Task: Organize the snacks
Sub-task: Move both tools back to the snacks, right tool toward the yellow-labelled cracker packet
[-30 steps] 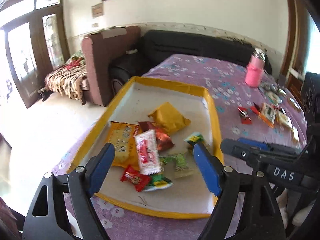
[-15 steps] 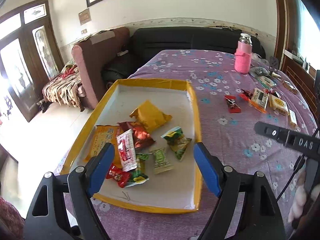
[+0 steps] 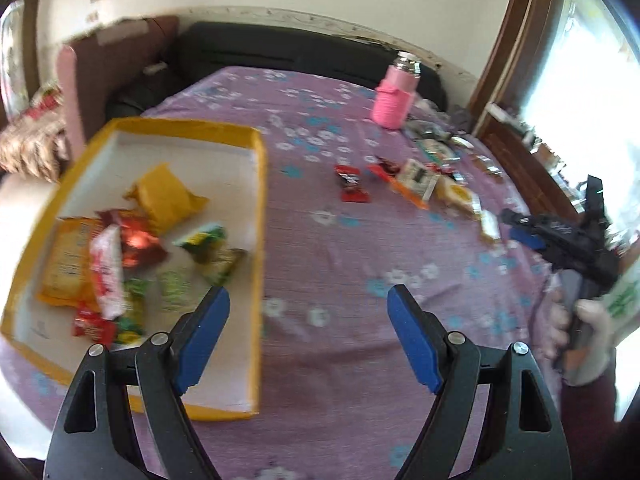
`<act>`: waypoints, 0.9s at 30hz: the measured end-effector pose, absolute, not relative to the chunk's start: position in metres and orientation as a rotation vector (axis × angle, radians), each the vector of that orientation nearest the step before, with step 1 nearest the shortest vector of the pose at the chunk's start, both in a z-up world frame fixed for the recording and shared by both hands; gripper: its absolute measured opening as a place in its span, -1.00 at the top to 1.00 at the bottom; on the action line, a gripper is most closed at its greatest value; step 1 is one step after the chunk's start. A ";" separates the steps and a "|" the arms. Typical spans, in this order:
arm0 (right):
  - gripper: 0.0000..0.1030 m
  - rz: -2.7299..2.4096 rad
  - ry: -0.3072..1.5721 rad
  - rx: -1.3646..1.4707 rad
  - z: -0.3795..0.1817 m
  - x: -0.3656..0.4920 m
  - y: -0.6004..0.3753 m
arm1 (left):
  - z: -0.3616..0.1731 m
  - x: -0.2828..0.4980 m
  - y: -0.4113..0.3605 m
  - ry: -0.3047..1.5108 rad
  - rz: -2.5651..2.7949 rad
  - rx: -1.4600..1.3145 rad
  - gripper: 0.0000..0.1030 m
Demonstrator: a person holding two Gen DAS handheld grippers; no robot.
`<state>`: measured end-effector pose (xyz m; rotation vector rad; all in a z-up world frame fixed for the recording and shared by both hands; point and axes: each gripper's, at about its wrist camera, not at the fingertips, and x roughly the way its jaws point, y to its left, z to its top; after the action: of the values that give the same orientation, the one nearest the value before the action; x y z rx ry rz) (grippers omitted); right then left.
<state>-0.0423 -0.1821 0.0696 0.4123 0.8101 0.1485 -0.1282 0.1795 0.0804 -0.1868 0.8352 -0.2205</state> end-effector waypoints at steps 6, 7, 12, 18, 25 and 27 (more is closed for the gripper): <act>-0.19 0.043 0.785 0.475 0.063 -0.014 -0.225 | 0.086 -0.132 0.166 0.814 -0.290 -0.159 -0.58; -0.20 0.023 0.785 0.482 0.060 -0.007 -0.230 | 0.087 -0.132 0.164 0.813 -0.297 -0.153 -0.58; -0.20 0.029 0.812 0.462 0.053 0.056 -0.241 | 0.085 -0.129 0.154 0.823 -0.306 -0.138 -0.58; -0.26 0.004 0.933 0.331 0.029 0.129 -0.233 | 0.084 -0.129 0.153 0.835 -0.291 -0.107 -0.58; -0.48 0.222 1.015 0.283 0.023 0.112 -0.200 | 0.084 -0.118 0.150 0.842 -0.299 -0.098 -0.58; -0.60 0.221 1.007 0.198 0.024 0.106 -0.183 | 0.085 -0.117 0.147 0.841 -0.306 -0.095 -0.58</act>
<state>0.1055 -0.1832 0.0240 0.1985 1.0067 0.2209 -0.1168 0.1469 0.0852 -0.0953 0.8413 -0.3062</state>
